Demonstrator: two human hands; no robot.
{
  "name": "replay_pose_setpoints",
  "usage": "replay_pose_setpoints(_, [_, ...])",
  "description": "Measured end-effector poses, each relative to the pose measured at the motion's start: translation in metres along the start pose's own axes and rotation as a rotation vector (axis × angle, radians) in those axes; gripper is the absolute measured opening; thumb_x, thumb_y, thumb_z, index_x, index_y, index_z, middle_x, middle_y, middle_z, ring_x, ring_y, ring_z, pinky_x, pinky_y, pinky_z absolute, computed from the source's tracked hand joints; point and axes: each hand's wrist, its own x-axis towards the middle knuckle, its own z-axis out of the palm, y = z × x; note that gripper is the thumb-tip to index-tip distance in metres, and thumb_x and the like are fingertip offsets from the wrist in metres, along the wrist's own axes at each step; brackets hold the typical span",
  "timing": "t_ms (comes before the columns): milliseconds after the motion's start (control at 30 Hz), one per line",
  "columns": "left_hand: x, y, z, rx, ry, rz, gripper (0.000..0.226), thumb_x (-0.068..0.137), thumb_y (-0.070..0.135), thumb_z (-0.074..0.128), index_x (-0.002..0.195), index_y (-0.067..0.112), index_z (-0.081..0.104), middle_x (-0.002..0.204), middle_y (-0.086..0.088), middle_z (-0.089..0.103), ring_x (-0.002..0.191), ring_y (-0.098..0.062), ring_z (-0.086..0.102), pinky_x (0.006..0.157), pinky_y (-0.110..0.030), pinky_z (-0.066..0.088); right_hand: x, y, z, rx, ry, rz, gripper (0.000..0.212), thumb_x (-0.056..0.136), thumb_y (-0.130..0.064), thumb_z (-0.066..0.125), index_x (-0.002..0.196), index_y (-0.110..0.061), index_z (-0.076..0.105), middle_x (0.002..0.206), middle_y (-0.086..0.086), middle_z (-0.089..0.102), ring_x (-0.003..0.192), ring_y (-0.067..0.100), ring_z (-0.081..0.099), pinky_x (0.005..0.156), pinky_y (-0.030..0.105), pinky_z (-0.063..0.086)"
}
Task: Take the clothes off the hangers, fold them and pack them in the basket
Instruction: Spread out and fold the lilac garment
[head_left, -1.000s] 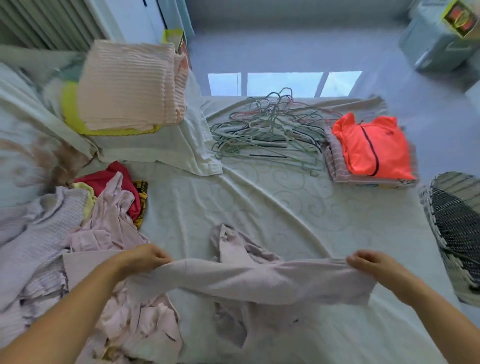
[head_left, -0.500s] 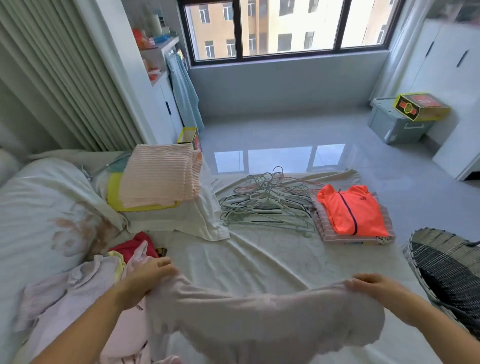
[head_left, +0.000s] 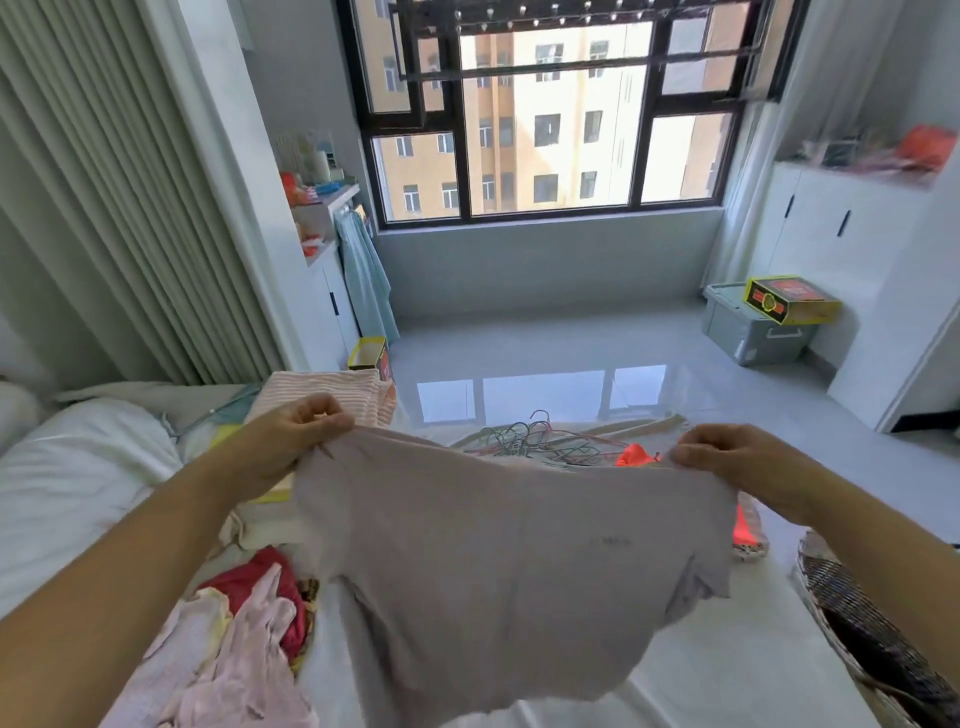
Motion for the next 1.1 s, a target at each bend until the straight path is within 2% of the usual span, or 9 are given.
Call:
replay_pose_setpoints(100, [0.002,0.011,-0.001,-0.15,0.014,0.059,0.018,0.072,0.023,0.061,0.069,0.014,0.046,0.063,-0.001,0.044,0.05,-0.007,0.044,0.045,-0.015,0.039,0.002,-0.019,-0.006,0.127,0.084,-0.139,0.033,0.068,-0.044,0.074,0.072,-0.015,0.059,0.064,-0.005,0.052,0.063,0.008,0.047,0.061,0.022,0.039])
replay_pose_setpoints(200, [0.003,0.012,-0.008,-0.221,-0.011,0.111,0.052,0.05,0.039,0.088,0.07,0.013,0.047,0.062,0.0,0.05,0.052,-0.008,0.05,0.048,-0.018,0.048,0.009,-0.028,-0.009,0.329,0.111,-0.213,0.06,0.036,-0.064,0.082,0.069,-0.022,0.056,0.059,-0.009,0.049,0.052,0.003,0.044,0.048,0.016,0.036])
replay_pose_setpoints(333, [0.003,0.018,-0.017,-0.035,-0.066,0.094,0.074,0.026,0.046,0.093,0.076,0.013,0.049,0.072,-0.005,0.052,0.07,-0.014,0.052,0.06,-0.021,0.046,0.022,-0.035,-0.012,0.041,0.32,-0.385,0.019,0.088,-0.035,0.062,0.068,-0.036,0.058,0.06,-0.019,0.053,0.066,0.007,0.044,0.061,0.027,0.031])
replay_pose_setpoints(433, [0.0,0.026,-0.019,0.37,-0.193,-0.062,0.072,0.036,0.052,0.089,0.087,0.01,0.061,0.077,-0.002,0.059,0.073,-0.01,0.054,0.068,-0.023,0.042,0.029,-0.046,-0.011,0.0,0.405,-0.488,0.018,0.087,-0.031,0.056,0.07,-0.038,0.056,0.066,-0.021,0.054,0.07,0.004,0.045,0.067,0.025,0.033])
replay_pose_setpoints(567, [0.002,0.032,-0.006,0.646,-0.272,-0.304,0.048,0.068,0.052,0.068,0.086,0.008,0.072,0.081,-0.004,0.069,0.074,-0.013,0.061,0.075,-0.026,0.048,0.037,-0.051,-0.008,0.073,0.261,-0.418,0.022,0.095,-0.017,0.053,0.073,-0.025,0.054,0.066,-0.011,0.05,0.059,-0.002,0.042,0.059,0.019,0.031])
replay_pose_setpoints(767, [0.012,0.039,-0.01,-0.03,0.048,-0.02,0.011,0.067,0.024,0.071,0.059,0.017,0.072,0.067,-0.001,0.064,0.064,-0.012,0.057,0.055,-0.016,0.052,0.038,-0.054,-0.038,0.033,0.221,-0.353,0.013,0.083,-0.013,0.066,0.072,-0.017,0.06,0.06,-0.015,0.058,0.059,-0.001,0.05,0.061,0.014,0.037])
replay_pose_setpoints(900, [0.01,0.047,-0.009,-0.121,0.055,0.064,0.016,0.058,0.027,0.081,0.054,0.017,0.069,0.058,0.003,0.063,0.059,-0.011,0.058,0.049,-0.015,0.05,0.039,-0.051,-0.055,-0.191,-0.025,-0.198,0.012,0.073,-0.018,0.073,0.075,-0.013,0.063,0.069,-0.003,0.06,0.069,0.011,0.051,0.061,0.018,0.037])
replay_pose_setpoints(1000, [0.003,0.057,-0.008,0.07,-0.022,-0.097,0.055,0.027,0.049,0.092,0.063,0.012,0.073,0.065,-0.003,0.07,0.057,-0.011,0.065,0.05,-0.018,0.052,0.04,-0.056,-0.06,-0.213,-0.047,-0.201,0.018,0.068,-0.025,0.078,0.074,-0.014,0.065,0.072,0.0,0.06,0.077,0.016,0.052,0.066,0.022,0.039])
replay_pose_setpoints(1100, [-0.005,0.074,-0.002,0.472,-0.054,-0.292,0.043,0.062,0.045,0.072,0.08,0.006,0.074,0.077,-0.009,0.073,0.064,-0.014,0.067,0.055,-0.019,0.053,0.048,-0.062,-0.067,-0.084,-0.012,-0.293,0.054,0.033,-0.06,0.086,0.069,-0.023,0.071,0.069,-0.008,0.065,0.067,0.004,0.06,0.062,0.013,0.049])
